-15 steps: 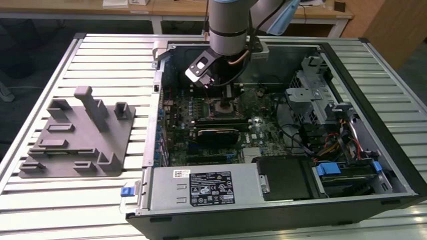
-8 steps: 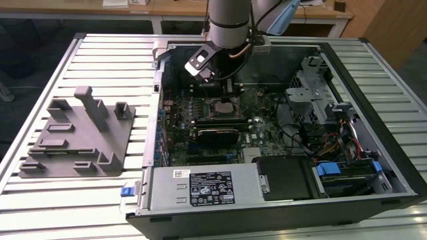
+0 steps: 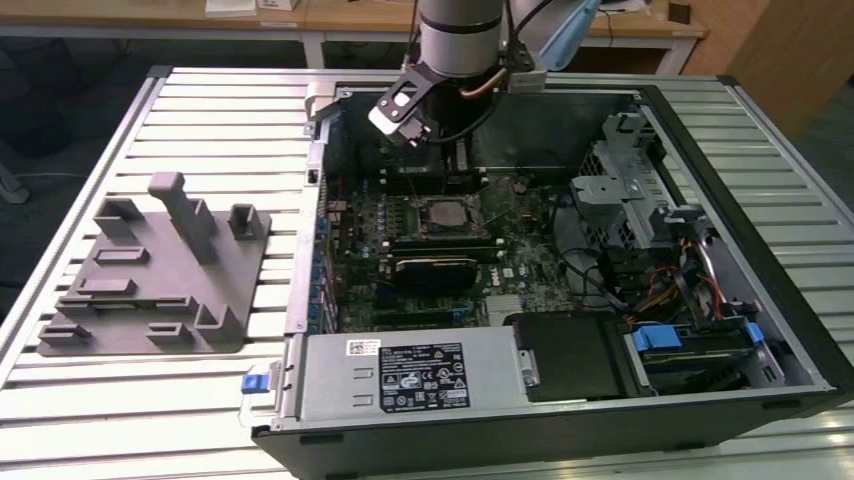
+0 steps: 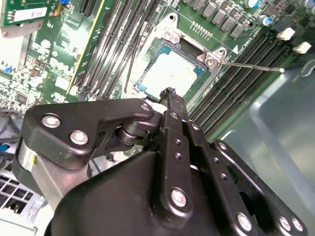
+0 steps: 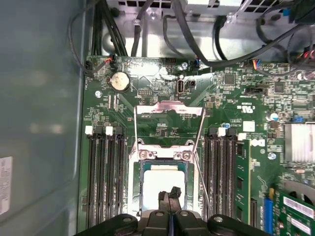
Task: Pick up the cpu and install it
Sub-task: 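Place the cpu into insertion slot, then close the cpu cover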
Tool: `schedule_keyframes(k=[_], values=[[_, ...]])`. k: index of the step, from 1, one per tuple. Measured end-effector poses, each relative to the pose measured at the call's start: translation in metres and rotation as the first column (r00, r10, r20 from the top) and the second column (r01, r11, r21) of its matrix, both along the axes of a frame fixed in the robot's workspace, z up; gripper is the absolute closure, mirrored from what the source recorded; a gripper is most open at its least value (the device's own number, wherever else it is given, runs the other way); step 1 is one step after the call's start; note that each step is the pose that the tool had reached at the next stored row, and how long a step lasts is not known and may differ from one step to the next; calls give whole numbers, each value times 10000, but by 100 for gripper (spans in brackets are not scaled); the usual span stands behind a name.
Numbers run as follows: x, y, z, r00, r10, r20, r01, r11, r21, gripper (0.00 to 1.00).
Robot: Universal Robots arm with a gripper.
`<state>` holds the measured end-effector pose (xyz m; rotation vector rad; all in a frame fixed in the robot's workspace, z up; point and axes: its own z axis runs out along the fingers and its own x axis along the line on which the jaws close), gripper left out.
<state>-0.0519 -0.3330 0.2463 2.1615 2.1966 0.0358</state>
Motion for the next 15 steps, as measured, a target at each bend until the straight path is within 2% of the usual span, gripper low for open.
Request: schedule_keyframes(k=[4,15], values=[[0,0,76,10000,0,8,0,10000,0,89],[0,0,105,10000,0,9,0,10000,0,89]])
